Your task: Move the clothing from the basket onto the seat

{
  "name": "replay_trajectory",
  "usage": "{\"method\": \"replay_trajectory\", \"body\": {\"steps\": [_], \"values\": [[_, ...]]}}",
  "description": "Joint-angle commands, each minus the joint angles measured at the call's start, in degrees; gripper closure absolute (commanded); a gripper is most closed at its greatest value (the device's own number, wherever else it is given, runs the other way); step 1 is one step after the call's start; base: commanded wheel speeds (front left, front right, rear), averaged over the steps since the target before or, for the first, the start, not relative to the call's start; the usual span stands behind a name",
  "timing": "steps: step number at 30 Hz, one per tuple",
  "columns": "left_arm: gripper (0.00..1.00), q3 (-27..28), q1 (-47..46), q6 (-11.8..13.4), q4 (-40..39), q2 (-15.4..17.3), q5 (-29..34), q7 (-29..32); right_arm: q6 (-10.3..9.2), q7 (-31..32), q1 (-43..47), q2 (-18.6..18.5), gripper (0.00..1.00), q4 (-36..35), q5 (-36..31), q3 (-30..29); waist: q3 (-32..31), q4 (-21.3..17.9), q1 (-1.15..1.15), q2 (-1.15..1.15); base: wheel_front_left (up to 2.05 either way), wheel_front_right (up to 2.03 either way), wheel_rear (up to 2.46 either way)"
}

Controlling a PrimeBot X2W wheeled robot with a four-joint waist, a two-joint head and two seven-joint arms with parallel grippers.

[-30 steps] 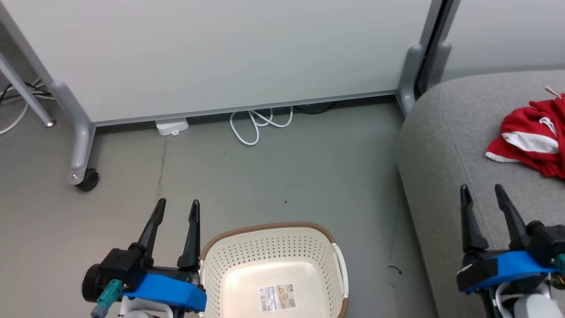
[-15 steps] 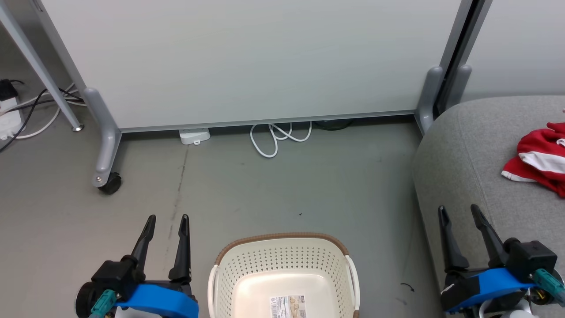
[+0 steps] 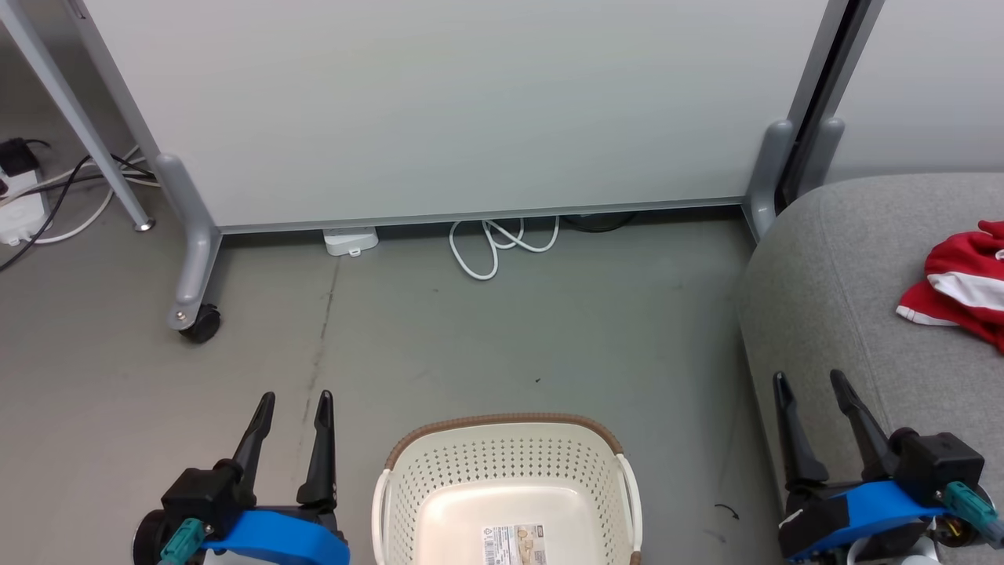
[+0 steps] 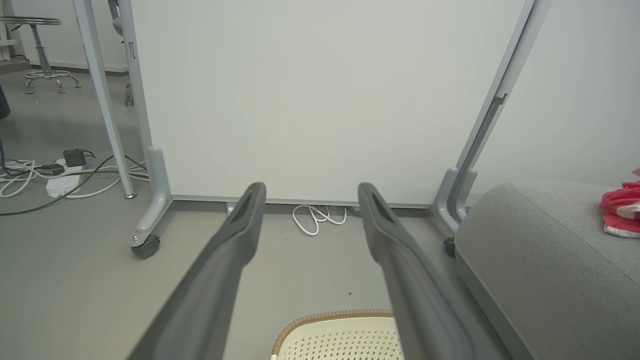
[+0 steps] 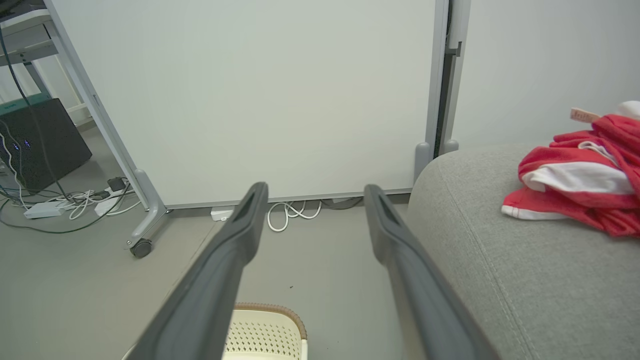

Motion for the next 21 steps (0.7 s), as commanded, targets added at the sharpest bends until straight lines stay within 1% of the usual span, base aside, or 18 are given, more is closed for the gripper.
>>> {"method": "replay_trajectory", "body": {"steps": [1, 9, 10, 20, 21], "values": [[0.0, -0.1, -0.5, -0.1, 0.1, 0.4, -0.1, -0.2, 0.03, -0.3, 0.7, 0.1, 0.0, 0.2, 0.2, 0.1, 0.1, -0.1, 0.0, 0.0, 0.0, 0.0, 0.0], [0.0, -0.5, -0.7, -0.1, 0.1, 0.6, -0.6, -0.2, 0.03, -0.3, 0.2, 0.1, 0.0, 0.6, 0.8, 0.3, 0.1, -0.4, 0.0, 0.0, 0.0, 0.0, 0.0], [1.0, -0.5, 0.0, 0.0, 0.3, 0.3, -0.5, 0.0, 0.0, -0.2, 0.0, 0.0, 1.0, 0.8, 0.5, 0.3, 0.1, -0.4, 0.0, 0.0, 0.0, 0.0, 0.0], [1.0, -1.2, 3.9, 0.0, 4.8, -0.9, -0.7, 0.4, 0.0, -0.2, 1.6, 0.4, 1.0, 5.7, 0.5, 0.3, 0.1, -0.4, 0.0, 0.0, 0.0, 0.0, 0.0], [1.0, -1.0, 3.8, 0.0, 4.7, -0.9, -1.8, 0.7, 0.0, 0.1, 1.5, 0.4, 1.0, 5.7, 1.7, 0.2, 0.1, -0.5, 0.0, 0.0, 0.0, 0.0, 0.0]]}}
